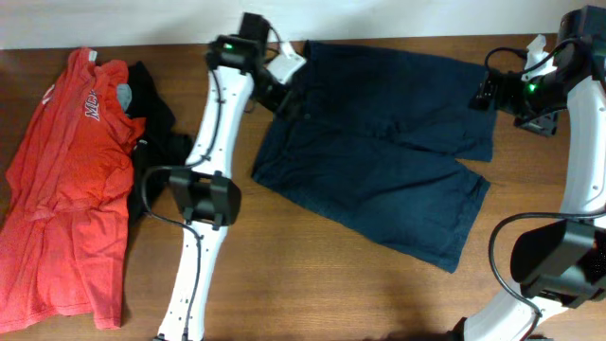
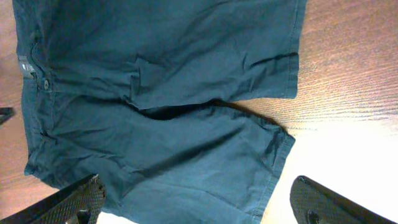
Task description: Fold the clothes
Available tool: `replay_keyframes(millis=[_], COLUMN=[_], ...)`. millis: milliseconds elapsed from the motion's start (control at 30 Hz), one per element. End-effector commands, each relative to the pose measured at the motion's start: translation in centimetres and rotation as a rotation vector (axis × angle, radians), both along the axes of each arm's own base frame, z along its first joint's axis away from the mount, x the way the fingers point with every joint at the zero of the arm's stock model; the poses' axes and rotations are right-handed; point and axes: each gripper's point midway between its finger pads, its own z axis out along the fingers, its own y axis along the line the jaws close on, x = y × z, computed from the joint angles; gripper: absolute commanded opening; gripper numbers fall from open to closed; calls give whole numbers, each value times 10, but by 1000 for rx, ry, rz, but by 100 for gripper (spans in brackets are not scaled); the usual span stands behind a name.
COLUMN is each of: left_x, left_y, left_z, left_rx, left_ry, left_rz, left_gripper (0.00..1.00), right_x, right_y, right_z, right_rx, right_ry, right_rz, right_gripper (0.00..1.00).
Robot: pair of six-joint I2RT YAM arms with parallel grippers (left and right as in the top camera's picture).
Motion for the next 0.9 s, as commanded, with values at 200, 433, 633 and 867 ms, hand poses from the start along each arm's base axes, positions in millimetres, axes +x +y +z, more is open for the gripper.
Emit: replay_keyframes(millis=[200,433,633,867], left_x=[-14,-26,-40,-43], left_y=[-9,-5,-10,-19], left_z=[-33,-47,-62,-58], left_rx=[84,106,86,34], left_ry=[87,164,243,263], left_rz=[49,87,73,60], left_gripper=[82,78,73,48], right_x=[0,-3,-3,-3], right_y=[3,3,3,3], right_z=[8,7,7,7], right_rx=[-9,-9,-10,-10], right_ry=[-16,-5,-4,-4], right_rz=[15,15,15,15], right_gripper=[100,100,100,99])
